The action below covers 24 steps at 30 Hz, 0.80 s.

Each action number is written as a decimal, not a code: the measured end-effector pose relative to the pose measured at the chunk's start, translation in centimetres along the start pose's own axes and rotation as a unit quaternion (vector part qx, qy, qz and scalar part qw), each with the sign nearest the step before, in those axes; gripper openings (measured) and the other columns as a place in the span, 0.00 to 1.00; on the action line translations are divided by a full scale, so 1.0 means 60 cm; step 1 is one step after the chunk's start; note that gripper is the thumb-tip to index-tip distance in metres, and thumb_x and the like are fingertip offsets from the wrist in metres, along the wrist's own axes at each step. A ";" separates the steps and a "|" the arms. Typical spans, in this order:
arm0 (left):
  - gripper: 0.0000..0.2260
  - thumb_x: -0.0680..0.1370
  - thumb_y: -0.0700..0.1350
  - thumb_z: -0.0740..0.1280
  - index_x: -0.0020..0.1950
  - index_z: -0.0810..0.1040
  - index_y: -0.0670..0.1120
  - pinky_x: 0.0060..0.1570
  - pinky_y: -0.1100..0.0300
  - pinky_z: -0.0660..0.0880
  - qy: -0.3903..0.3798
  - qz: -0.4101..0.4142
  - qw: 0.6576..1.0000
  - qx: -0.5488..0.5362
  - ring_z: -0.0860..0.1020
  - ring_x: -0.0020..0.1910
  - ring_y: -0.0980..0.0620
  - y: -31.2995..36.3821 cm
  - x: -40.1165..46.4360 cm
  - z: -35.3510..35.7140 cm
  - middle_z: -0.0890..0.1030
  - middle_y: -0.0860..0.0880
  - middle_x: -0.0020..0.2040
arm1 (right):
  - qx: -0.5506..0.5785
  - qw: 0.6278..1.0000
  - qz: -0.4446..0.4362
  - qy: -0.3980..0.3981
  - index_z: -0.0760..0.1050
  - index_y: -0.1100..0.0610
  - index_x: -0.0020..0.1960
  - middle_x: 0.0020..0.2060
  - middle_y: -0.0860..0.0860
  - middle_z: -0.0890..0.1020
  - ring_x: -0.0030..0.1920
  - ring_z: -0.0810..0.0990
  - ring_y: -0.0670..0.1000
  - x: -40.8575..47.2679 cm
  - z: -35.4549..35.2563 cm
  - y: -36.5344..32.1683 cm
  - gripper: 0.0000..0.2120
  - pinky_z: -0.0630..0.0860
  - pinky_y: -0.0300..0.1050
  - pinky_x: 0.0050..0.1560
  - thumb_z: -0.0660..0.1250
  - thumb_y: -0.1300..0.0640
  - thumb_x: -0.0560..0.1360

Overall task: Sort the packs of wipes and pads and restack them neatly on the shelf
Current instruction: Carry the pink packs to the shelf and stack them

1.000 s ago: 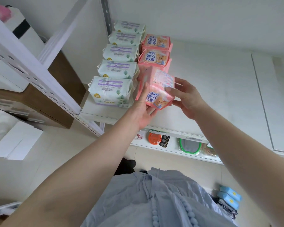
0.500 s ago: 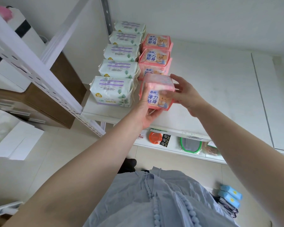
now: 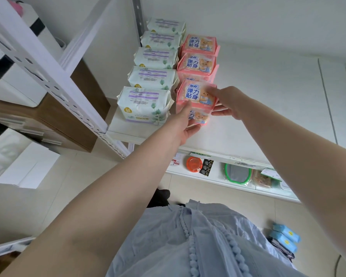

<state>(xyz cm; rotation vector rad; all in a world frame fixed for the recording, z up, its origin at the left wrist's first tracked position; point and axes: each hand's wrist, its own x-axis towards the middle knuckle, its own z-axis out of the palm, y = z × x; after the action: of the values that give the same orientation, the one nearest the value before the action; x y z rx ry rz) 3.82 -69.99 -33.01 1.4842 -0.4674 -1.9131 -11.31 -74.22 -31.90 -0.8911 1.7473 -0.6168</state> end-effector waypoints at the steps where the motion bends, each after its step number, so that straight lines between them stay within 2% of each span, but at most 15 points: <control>1: 0.15 0.78 0.55 0.65 0.56 0.73 0.45 0.55 0.49 0.79 0.002 -0.005 1.000 0.000 0.78 0.43 0.51 0.004 0.001 0.002 0.76 0.47 0.43 | 0.006 1.000 -0.005 0.005 0.77 0.61 0.55 0.46 0.54 0.84 0.46 0.83 0.53 0.000 0.004 -0.001 0.21 0.82 0.45 0.42 0.67 0.43 0.76; 7: 0.18 0.79 0.54 0.65 0.64 0.72 0.45 0.52 0.50 0.80 0.021 -0.006 0.999 -0.029 0.79 0.47 0.48 0.021 0.009 0.015 0.77 0.45 0.45 | 0.026 0.999 -0.034 0.015 0.77 0.63 0.56 0.48 0.54 0.85 0.47 0.85 0.52 0.006 0.008 -0.010 0.21 0.82 0.45 0.45 0.69 0.45 0.75; 10: 0.19 0.78 0.55 0.65 0.65 0.72 0.46 0.50 0.50 0.81 0.029 -0.011 0.999 -0.041 0.79 0.50 0.47 0.021 0.014 0.019 0.78 0.44 0.48 | -0.004 0.999 -0.030 0.011 0.76 0.62 0.57 0.50 0.54 0.83 0.48 0.83 0.53 0.012 0.001 -0.015 0.24 0.82 0.46 0.43 0.68 0.41 0.75; 13: 0.22 0.76 0.57 0.68 0.65 0.72 0.48 0.45 0.52 0.82 0.042 -0.020 0.999 -0.028 0.79 0.53 0.47 0.022 0.012 0.022 0.78 0.42 0.55 | -0.046 0.995 -0.024 0.088 0.74 0.62 0.60 0.50 0.54 0.79 0.48 0.79 0.55 0.029 -0.013 -0.031 0.29 0.81 0.51 0.48 0.63 0.36 0.75; 15: 0.24 0.74 0.58 0.69 0.66 0.71 0.49 0.40 0.53 0.82 0.041 -0.027 0.998 -0.033 0.79 0.56 0.46 0.023 0.012 0.022 0.78 0.42 0.59 | -0.046 0.986 -0.053 0.150 0.71 0.60 0.67 0.55 0.54 0.78 0.48 0.76 0.54 0.048 -0.021 -0.052 0.30 0.79 0.54 0.56 0.63 0.37 0.76; 17: 0.25 0.73 0.57 0.71 0.66 0.71 0.49 0.36 0.52 0.82 0.035 -0.037 0.997 -0.053 0.78 0.57 0.43 0.022 0.016 0.023 0.77 0.41 0.60 | -0.008 0.985 -0.072 0.155 0.63 0.54 0.74 0.65 0.53 0.74 0.52 0.72 0.53 0.064 -0.023 -0.081 0.32 0.77 0.53 0.57 0.64 0.39 0.76; 19: 0.25 0.73 0.55 0.72 0.66 0.70 0.49 0.34 0.51 0.82 0.035 -0.045 0.996 -0.075 0.78 0.57 0.41 0.020 0.021 0.026 0.76 0.40 0.60 | 0.017 0.990 -0.069 0.123 0.57 0.49 0.76 0.69 0.53 0.71 0.56 0.73 0.54 0.087 -0.019 -0.111 0.34 0.75 0.53 0.53 0.65 0.39 0.76; 21: 0.25 0.73 0.53 0.73 0.67 0.70 0.48 0.35 0.50 0.82 0.035 -0.051 0.993 -0.098 0.79 0.56 0.41 0.019 0.027 0.029 0.77 0.40 0.60 | 0.032 0.993 -0.059 0.098 0.54 0.47 0.78 0.69 0.54 0.72 0.60 0.76 0.56 0.113 -0.012 -0.131 0.35 0.75 0.52 0.51 0.65 0.40 0.76; 24: 0.26 0.73 0.49 0.73 0.68 0.69 0.49 0.35 0.50 0.82 0.036 -0.051 0.989 -0.136 0.80 0.55 0.40 0.022 0.037 0.029 0.77 0.40 0.60 | 0.063 0.993 -0.072 0.073 0.54 0.48 0.77 0.64 0.52 0.77 0.48 0.83 0.52 0.148 0.001 -0.142 0.32 0.78 0.42 0.36 0.64 0.46 0.78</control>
<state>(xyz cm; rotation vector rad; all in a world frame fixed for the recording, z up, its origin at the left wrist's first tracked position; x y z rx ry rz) 2.24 -72.68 -33.25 1.4137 -0.0939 -1.9068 -10.59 -86.41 -30.44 -0.9091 1.7616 -0.8971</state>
